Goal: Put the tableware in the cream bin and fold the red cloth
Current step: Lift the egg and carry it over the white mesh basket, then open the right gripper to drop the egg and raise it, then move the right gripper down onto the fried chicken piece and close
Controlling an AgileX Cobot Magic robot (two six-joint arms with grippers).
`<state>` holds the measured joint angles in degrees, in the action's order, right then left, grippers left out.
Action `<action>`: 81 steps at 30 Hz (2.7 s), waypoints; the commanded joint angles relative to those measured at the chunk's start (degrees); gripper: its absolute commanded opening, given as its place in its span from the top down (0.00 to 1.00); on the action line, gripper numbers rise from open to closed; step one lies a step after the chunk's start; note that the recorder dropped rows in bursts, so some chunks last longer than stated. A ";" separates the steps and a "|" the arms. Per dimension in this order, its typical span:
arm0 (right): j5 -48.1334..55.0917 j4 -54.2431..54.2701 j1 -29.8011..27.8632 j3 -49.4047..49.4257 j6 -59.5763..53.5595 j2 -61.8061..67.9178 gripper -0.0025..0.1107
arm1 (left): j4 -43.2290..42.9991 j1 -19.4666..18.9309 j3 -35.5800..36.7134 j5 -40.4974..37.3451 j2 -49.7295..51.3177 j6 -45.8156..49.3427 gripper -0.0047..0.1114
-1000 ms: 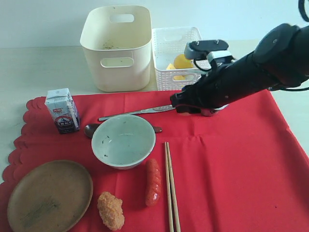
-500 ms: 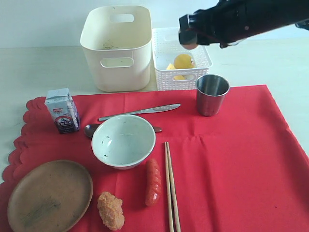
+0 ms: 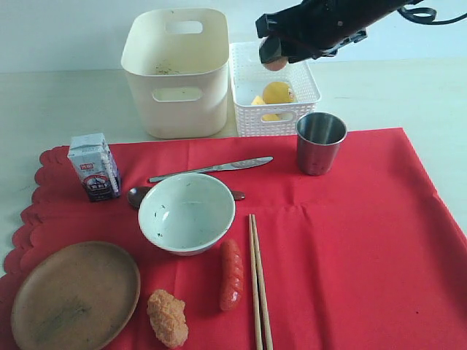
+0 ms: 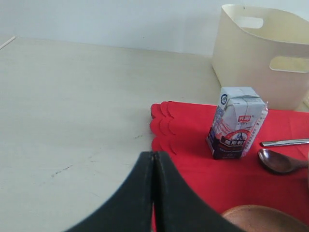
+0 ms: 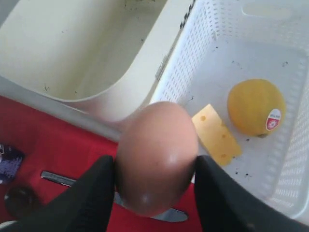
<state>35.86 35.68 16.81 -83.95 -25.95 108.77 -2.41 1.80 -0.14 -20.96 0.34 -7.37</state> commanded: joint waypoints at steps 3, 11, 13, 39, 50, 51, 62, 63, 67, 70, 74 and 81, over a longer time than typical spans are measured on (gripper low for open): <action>2.08 -2.77 -0.31 -6.97 3.32 7.50 0.98 | -0.01 -0.10 0.14 0.66 -0.34 0.06 0.96; 3.09 -8.54 -0.31 -14.33 5.49 15.84 0.98 | -0.01 -0.10 0.14 0.66 -0.34 0.06 0.96; 3.18 -9.64 -0.31 -16.00 6.08 17.33 0.98 | -0.01 -0.10 0.14 0.66 -0.34 0.06 0.96; 2.88 -14.30 -0.31 -21.11 7.07 22.41 0.38 | -0.01 -0.10 0.14 0.66 -0.34 0.06 0.96; 13.32 -14.30 -0.31 -21.11 9.66 8.45 0.36 | -0.01 -0.10 0.14 0.66 -0.34 0.06 0.96; 15.33 -14.30 -0.31 -21.11 9.92 6.73 0.36 | -0.01 -0.10 0.14 0.66 -0.34 0.06 0.96; 23.24 -13.49 -0.18 -21.11 13.75 -1.43 0.36 | -0.01 -0.10 0.14 0.66 -0.34 0.06 0.96; 23.86 -13.49 -0.18 -21.11 13.88 -2.10 0.36 | -0.01 -0.10 0.14 0.66 -0.34 0.06 0.96; 25.75 -13.09 -0.18 -21.11 15.05 -4.71 0.36 | -0.01 -0.10 0.14 0.66 -0.34 0.06 0.96; 27.35 -12.01 -0.18 -21.11 15.05 -6.42 0.36 | -0.01 -0.10 0.14 0.66 -0.34 0.06 0.96; 29.87 -8.81 -0.07 -21.11 13.20 -8.20 0.36 | -0.01 -0.10 0.14 0.66 -0.34 0.06 0.96; 31.65 -8.77 6.45 -20.99 12.07 -10.56 0.39 | -0.01 -0.10 0.14 0.66 -0.34 0.06 0.96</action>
<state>67.06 26.33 21.08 -104.62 -13.11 98.96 -2.41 1.80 -0.14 -20.96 0.34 -7.37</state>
